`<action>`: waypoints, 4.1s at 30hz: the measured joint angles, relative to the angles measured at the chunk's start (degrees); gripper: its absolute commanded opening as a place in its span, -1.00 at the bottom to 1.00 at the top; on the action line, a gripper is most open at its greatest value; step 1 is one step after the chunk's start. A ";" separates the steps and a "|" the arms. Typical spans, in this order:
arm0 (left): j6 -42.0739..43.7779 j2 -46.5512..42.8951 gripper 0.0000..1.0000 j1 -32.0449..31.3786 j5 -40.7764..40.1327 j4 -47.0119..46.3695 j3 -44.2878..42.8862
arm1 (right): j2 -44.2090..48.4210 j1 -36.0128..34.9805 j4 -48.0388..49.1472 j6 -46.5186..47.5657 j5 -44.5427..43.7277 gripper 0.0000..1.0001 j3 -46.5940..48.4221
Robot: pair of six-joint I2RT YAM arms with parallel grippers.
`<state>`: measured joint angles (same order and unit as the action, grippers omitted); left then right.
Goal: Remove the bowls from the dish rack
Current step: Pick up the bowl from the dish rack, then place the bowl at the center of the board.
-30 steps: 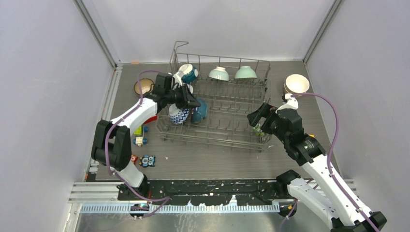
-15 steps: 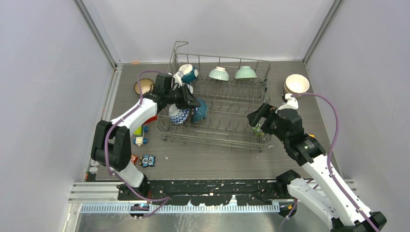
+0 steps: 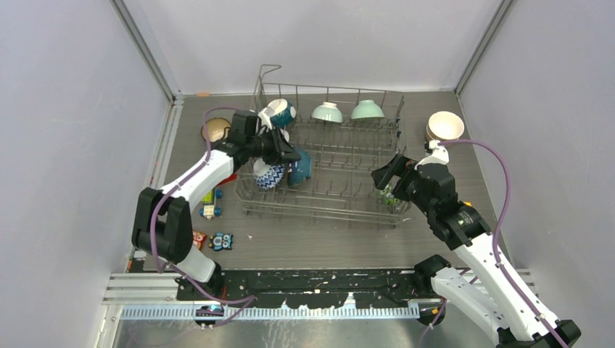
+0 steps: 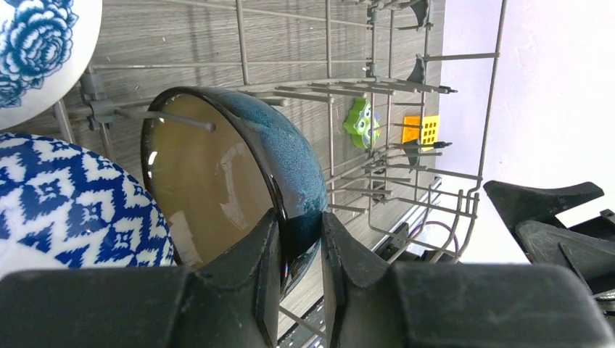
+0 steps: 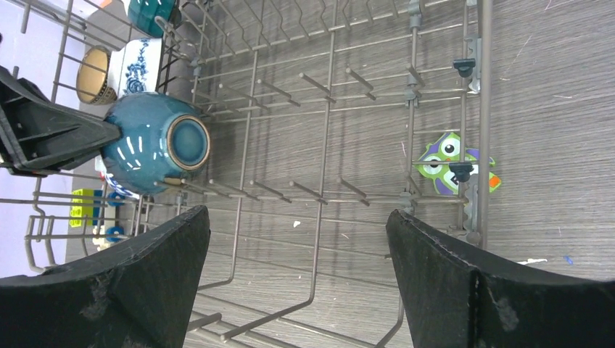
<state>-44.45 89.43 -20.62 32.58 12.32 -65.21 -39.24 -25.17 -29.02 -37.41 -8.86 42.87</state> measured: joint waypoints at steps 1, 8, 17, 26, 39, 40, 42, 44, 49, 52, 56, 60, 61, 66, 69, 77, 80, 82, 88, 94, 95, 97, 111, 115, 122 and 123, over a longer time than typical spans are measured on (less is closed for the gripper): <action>0.02 -0.74 -0.99 0.02 -0.31 0.68 0.00 | 0.00 0.00 0.00 0.00 0.00 0.90 0.07; -0.70 -4.72 -1.00 0.11 3.32 1.36 0.15 | 0.00 0.00 0.00 -0.02 0.02 0.89 0.09; -3.56 -14.19 -0.99 -0.63 13.84 -16.79 0.66 | 0.00 0.00 -1.14 -0.02 -1.11 0.89 0.09; -3.61 -12.85 -0.99 -0.63 15.52 -17.33 2.91 | 0.76 0.00 -1.97 0.04 -1.36 0.90 0.09; -8.79 -14.73 -0.99 -0.63 18.84 -22.69 2.91 | 3.23 0.00 -3.10 2.64 5.64 0.89 4.11; -9.68 -14.97 -0.99 -0.63 19.23 -23.69 2.89 | 3.41 0.00 -2.91 2.93 6.93 0.89 4.72; -11.15 -15.50 -1.00 -0.63 20.04 -25.46 2.91 | 3.65 0.00 -2.56 3.28 10.14 0.90 6.27; -12.20 -16.15 -1.00 -0.63 20.76 -26.77 2.91 | 3.65 0.00 -2.16 3.41 13.33 0.89 7.93; -8.72 -19.45 -0.99 -1.53 21.44 -23.78 2.54 | 2.34 0.00 -1.70 3.34 19.41 0.90 13.20; -0.74 -21.75 -1.00 -3.76 19.58 -14.03 0.24 | 1.18 0.00 -1.40 3.06 21.11 0.89 15.91; 10.32 -23.08 -0.99 -8.48 15.06 -1.55 -4.87 | -0.15 0.00 -1.51 2.93 22.01 0.89 18.40; 18.23 -24.26 -0.99 -11.63 10.73 6.84 -7.98 | -0.79 0.00 -2.12 3.02 21.86 0.89 19.87; 19.67 -24.61 -1.00 -11.93 9.73 8.22 -8.26 | -0.76 0.00 -2.47 3.04 21.59 0.89 20.11; 27.19 -26.18 -1.00 -14.05 3.52 14.21 -8.92 | -0.35 0.00 -3.52 3.30 19.47 0.89 20.61; 31.87 -26.99 -1.00 -16.04 -0.15 17.55 -9.29 | -0.11 0.00 -4.13 3.52 18.03 0.89 20.68; 44.44 -27.02 -0.99 -25.03 -9.49 25.40 -12.57 | -3.04 -0.94 -6.86 5.51 16.31 0.89 24.65; 48.57 -27.08 -1.00 -28.35 -13.20 26.82 -12.57 | -5.44 -2.32 -7.87 7.13 15.58 0.89 28.11; 51.30 -27.21 -0.99 -30.40 -15.15 27.58 -12.48 | -7.10 -3.37 -8.79 8.28 15.13 0.88 30.47; 59.89 -29.83 -1.00 -37.40 -20.94 28.00 -9.94 | -12.90 -5.70 -12.57 11.02 14.67 0.86 38.18; 68.30 -33.11 -1.00 -43.82 -25.94 29.33 -6.12 | -21.31 -8.66 -19.54 13.55 13.64 0.82 48.65; 69.99 -33.59 -1.00 -44.98 -26.95 29.59 -5.29 | -23.41 -9.77 -21.42 14.05 13.16 0.80 50.75; 72.43 -34.18 -1.00 -46.66 -28.37 30.38 -4.11 | -26.29 -11.50 -24.09 14.88 12.92 0.76 53.42; 79.45 -34.25 -1.00 -50.69 -30.86 33.44 -3.17 | -41.86 -27.47 -37.68 19.61 5.29 0.45 64.26; 79.43 -34.25 -1.00 -51.01 -30.27 33.42 -3.17 | -43.12 -28.11 -37.90 19.91 2.89 0.40 64.08; 79.30 -34.25 -1.00 -51.06 -29.97 33.20 -2.80 | -44.63 -29.38 -36.94 20.02 2.08 0.32 63.93; 79.21 -34.25 -0.99 -51.08 -29.97 33.14 -2.64 | -45.11 -29.66 -36.68 20.04 2.10 0.30 63.91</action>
<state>34.76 55.18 -71.70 2.61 45.45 -67.85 -84.36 -54.83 -65.69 -17.37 -6.76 106.78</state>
